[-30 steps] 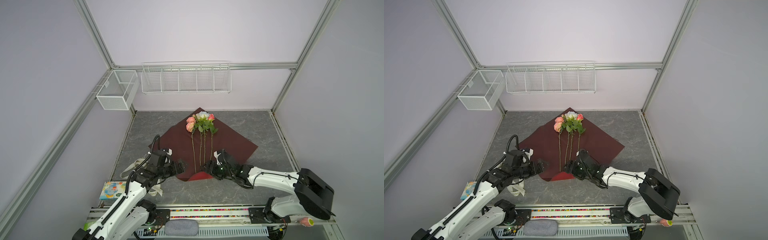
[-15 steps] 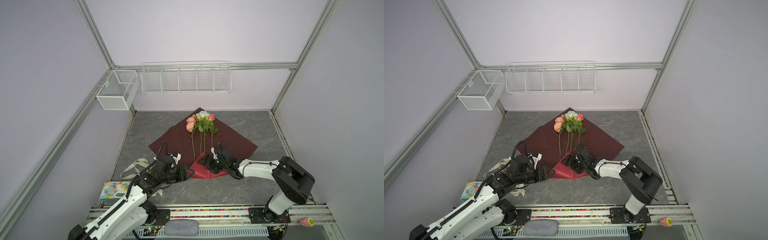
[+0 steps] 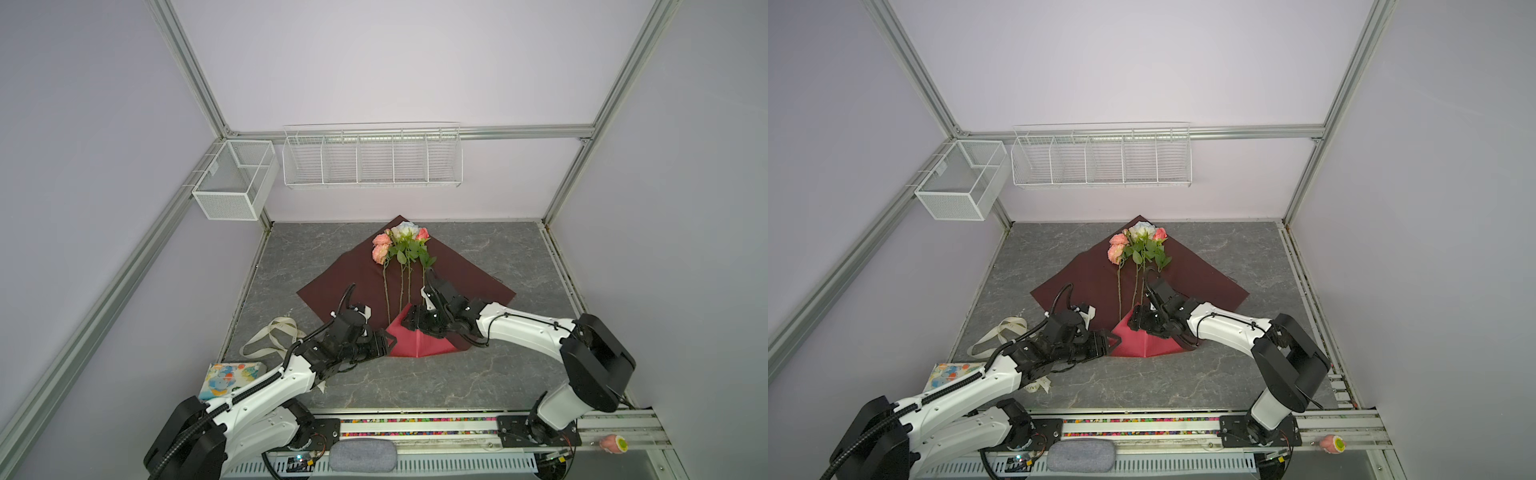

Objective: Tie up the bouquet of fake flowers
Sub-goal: 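Lift the near paper corner up over the stem ends with both grippers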

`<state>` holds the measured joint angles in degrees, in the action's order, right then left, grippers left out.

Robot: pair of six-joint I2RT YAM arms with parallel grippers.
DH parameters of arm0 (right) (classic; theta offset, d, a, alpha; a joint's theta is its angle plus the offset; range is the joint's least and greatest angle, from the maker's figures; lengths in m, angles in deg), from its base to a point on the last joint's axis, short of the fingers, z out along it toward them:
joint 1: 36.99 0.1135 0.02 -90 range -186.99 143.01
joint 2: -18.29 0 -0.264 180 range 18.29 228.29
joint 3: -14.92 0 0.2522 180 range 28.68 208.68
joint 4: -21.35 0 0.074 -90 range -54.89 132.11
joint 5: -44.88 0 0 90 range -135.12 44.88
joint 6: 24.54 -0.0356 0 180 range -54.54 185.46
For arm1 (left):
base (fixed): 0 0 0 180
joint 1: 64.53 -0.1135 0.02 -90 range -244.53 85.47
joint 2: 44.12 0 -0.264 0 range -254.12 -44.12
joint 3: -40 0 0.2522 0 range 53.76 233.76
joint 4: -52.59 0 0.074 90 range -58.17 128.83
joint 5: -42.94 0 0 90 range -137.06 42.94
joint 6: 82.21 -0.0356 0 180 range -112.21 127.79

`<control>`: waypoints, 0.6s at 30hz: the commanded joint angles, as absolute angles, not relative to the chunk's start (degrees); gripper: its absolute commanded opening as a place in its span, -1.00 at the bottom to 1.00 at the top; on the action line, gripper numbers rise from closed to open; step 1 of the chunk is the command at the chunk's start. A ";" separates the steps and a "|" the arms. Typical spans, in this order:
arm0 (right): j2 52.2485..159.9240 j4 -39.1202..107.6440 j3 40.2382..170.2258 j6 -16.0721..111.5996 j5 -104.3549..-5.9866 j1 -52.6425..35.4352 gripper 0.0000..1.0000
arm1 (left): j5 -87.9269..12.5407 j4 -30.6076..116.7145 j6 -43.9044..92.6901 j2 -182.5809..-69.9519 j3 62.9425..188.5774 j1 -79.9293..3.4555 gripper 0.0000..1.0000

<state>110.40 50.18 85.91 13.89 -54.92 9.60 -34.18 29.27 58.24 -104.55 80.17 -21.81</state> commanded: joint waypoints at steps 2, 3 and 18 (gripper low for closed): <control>108.69 65.43 87.30 23.30 -52.26 9.95 0.44 | -38.11 31.77 59.89 -107.37 79.54 -21.65 0.32; 108.56 67.17 87.26 24.27 -51.71 9.98 0.43 | -38.02 31.88 59.79 -107.76 79.28 -21.64 0.32; 111.05 83.66 90.79 28.27 -39.93 14.55 -0.08 | -42.05 26.20 57.17 -116.16 82.29 -21.73 0.34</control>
